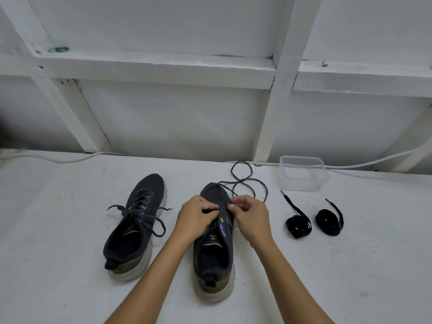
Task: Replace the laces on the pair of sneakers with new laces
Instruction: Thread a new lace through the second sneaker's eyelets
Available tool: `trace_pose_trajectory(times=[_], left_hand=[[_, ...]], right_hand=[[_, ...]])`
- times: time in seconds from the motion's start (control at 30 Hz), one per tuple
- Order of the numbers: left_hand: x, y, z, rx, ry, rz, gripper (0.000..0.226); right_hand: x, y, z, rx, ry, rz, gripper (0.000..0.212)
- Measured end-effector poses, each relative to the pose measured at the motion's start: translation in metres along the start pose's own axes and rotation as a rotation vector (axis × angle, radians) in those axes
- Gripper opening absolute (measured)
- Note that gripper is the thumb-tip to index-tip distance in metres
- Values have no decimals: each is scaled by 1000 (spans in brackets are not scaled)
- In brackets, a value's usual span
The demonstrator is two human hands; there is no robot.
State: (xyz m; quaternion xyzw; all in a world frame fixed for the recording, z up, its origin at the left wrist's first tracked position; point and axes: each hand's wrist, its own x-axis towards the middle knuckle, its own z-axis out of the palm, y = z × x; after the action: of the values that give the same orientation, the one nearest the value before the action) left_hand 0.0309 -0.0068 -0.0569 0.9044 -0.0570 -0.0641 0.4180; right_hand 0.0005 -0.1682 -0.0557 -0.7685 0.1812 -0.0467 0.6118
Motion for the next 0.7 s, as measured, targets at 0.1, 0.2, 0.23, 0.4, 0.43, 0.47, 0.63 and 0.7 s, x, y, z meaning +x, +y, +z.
trace_pose_trajectory(times=[0.1,0.2,0.23,0.4,0.43,0.47,0.63,0.7], left_hand=[[0,0,1,-11,-3,-6,16],[0,-1,2,-28,4,-18,15],[0,-1,2,-25,4,-20,15],[1,1,4,-16,4,-11,16],[1,1,4,-11,10,-12,16],[1,1,4,-4,15,-13,15],[1,5,5,43,28,-17,14],[1,7,5,96,32,-14,15]], right_hand=[[-2,-1,2,-20,18,-27,15],[-2,-3,1,-93,-3,-80,15],[-2,-3,0,-130,-15,-110,17],[0,0,2,-265,-19,-260,18],[0,0,4,-296,-24,-286,18],[-1,1,5,-317,-30,-304,18],[-2,10,6,-234,-43,-255,15],[-2,13,4,-211,-77,-202,17]])
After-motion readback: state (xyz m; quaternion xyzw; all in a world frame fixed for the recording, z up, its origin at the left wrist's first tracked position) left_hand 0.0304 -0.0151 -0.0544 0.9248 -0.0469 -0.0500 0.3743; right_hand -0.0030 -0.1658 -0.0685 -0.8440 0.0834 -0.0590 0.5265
